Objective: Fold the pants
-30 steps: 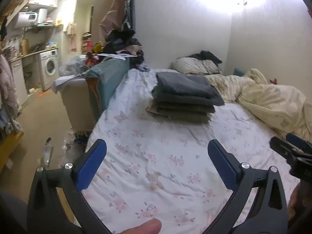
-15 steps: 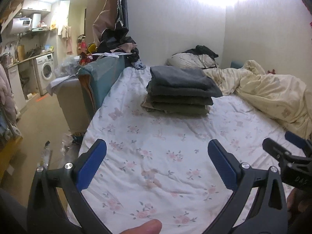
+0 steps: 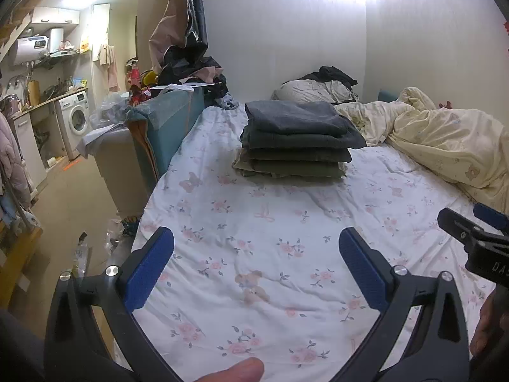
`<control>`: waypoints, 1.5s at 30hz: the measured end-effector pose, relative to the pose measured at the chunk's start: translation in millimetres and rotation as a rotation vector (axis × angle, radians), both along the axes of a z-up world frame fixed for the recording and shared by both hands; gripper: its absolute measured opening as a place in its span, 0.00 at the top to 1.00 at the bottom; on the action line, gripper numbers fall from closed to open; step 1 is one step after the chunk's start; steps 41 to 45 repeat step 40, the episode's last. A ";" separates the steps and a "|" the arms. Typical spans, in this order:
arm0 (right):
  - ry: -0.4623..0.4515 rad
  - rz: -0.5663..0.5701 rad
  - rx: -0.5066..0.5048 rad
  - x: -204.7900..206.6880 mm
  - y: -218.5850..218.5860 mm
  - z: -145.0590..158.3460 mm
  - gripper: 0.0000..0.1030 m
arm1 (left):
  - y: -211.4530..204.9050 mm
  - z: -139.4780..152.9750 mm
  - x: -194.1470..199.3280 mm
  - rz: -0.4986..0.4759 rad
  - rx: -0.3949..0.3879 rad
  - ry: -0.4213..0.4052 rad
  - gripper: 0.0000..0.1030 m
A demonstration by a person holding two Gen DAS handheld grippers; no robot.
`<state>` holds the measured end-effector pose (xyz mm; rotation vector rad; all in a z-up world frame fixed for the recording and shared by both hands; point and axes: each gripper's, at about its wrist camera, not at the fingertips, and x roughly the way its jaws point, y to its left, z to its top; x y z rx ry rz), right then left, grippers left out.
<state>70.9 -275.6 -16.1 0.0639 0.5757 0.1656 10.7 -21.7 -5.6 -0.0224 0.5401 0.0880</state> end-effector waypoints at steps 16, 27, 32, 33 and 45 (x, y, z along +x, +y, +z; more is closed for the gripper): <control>0.000 0.020 -0.020 -2.1 3.0 -1.0 0.00 | 2.7 4.9 -0.4 0.012 -0.013 0.000 0.01; -0.003 0.035 -0.029 -2.4 7.6 0.1 0.00 | 2.1 4.0 -0.6 0.012 -0.010 0.003 0.01; 0.000 0.038 -0.028 -2.7 7.6 0.2 0.00 | 1.6 3.9 -0.5 0.012 -0.010 0.004 0.01; 0.000 0.039 -0.028 -3.0 8.2 0.1 0.00 | 1.8 4.1 -0.9 0.011 -0.010 0.005 0.01; 0.001 0.039 -0.028 -6.7 12.1 0.5 0.00 | 3.0 0.5 -4.8 0.005 0.012 -0.002 0.01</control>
